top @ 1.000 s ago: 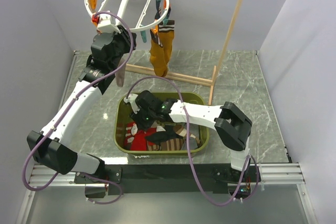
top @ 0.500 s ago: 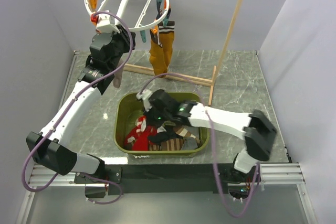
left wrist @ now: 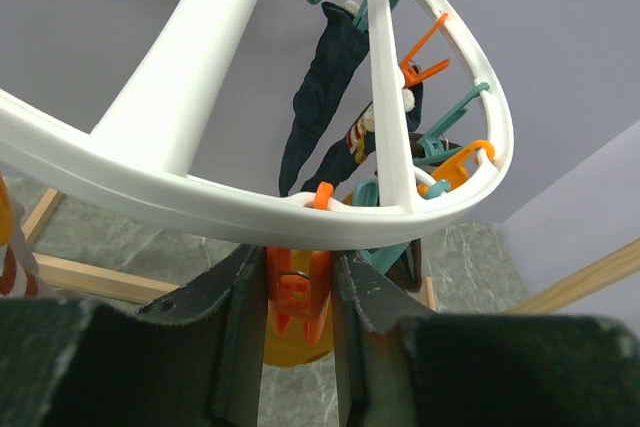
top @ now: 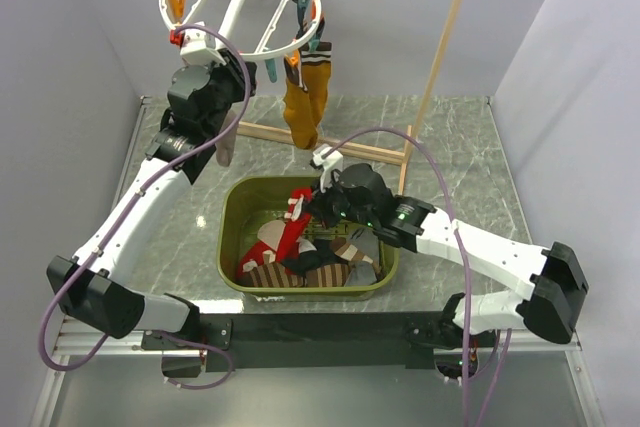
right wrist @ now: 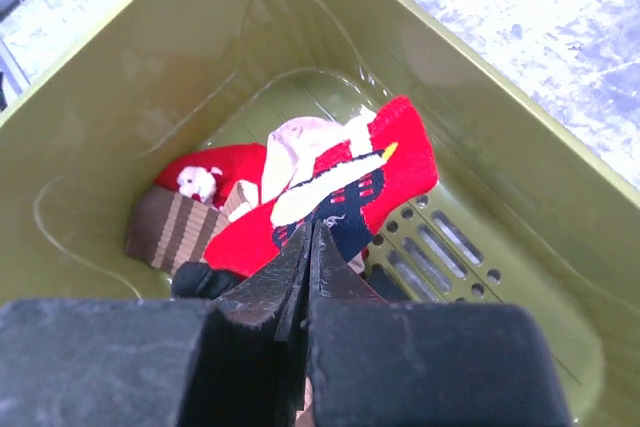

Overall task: Clip the socks to the hanger
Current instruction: Pick up the sock from the bin.

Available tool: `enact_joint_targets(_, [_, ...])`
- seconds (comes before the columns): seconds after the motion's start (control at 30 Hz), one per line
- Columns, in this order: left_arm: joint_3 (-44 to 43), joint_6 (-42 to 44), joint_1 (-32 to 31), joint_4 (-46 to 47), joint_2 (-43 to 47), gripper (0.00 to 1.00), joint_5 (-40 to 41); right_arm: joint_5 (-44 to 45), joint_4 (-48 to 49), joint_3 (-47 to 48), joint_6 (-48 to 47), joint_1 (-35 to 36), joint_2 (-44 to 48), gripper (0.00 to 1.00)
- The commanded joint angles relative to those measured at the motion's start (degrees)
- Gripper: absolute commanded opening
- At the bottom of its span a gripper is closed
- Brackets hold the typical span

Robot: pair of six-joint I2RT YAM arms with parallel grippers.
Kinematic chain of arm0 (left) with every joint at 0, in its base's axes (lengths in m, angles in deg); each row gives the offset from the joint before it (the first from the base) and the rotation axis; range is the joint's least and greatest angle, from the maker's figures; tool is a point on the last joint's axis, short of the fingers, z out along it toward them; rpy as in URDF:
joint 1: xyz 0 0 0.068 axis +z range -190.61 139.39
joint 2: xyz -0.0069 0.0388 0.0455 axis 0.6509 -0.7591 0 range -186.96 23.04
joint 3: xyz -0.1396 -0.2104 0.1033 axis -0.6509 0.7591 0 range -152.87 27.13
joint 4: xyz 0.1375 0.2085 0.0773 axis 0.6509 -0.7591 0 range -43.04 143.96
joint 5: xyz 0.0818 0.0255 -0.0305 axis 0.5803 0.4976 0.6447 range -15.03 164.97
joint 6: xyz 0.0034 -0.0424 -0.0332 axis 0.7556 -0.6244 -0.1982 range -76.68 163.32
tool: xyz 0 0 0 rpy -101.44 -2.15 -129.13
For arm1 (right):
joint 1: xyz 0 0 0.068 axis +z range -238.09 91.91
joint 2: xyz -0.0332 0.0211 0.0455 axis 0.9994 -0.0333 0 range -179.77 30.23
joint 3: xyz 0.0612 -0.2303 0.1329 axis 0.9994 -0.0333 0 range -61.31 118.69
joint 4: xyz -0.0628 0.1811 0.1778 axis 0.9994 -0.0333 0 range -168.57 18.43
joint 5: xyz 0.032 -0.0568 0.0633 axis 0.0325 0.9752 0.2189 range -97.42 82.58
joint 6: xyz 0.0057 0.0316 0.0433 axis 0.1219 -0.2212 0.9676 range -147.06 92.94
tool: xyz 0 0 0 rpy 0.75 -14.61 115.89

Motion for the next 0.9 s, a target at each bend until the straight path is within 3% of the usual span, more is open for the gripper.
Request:
enact_joint_targets(0.0, [0.19,-1.04,0.37,3.56,2.74,0.17,0.29,-0.65,8.44,-2.01,2.61,-1.56,5.10,0.00])
enact_joint_targets(0.37, [0.19,-0.69,0.37,3.83,2.92,0.16,-0.23,-1.63,-12.02,-4.29,-2.93,-3.86,3.35,0.02])
enact_joint_targets(0.47, [-0.51,-0.69,0.37,3.56,2.66,0.16,-1.11,-1.28,-13.70,-6.23,-1.00,-4.47,4.76,0.18])
enact_joint_targets(0.5, [-0.86,-0.78,0.29,3.39,2.31,0.16,-1.55,-1.02,-14.14,-5.79,-0.56,-4.65,5.46,0.34])
enact_joint_targets(0.57, [-0.86,-1.31,0.37,3.04,2.13,0.16,-3.12,-0.23,-15.63,-4.57,0.41,-4.82,5.73,0.52])
enact_joint_targets(0.67, [0.01,-2.19,0.37,2.68,2.13,0.15,-2.96,0.48,-17.13,-0.62,0.42,-5.09,4.77,0.61])
enact_joint_targets(0.87, [0.46,-2.10,0.37,1.81,2.22,0.15,-2.60,4.52,-19.32,8.00,3.13,-5.09,-6.37,0.63])
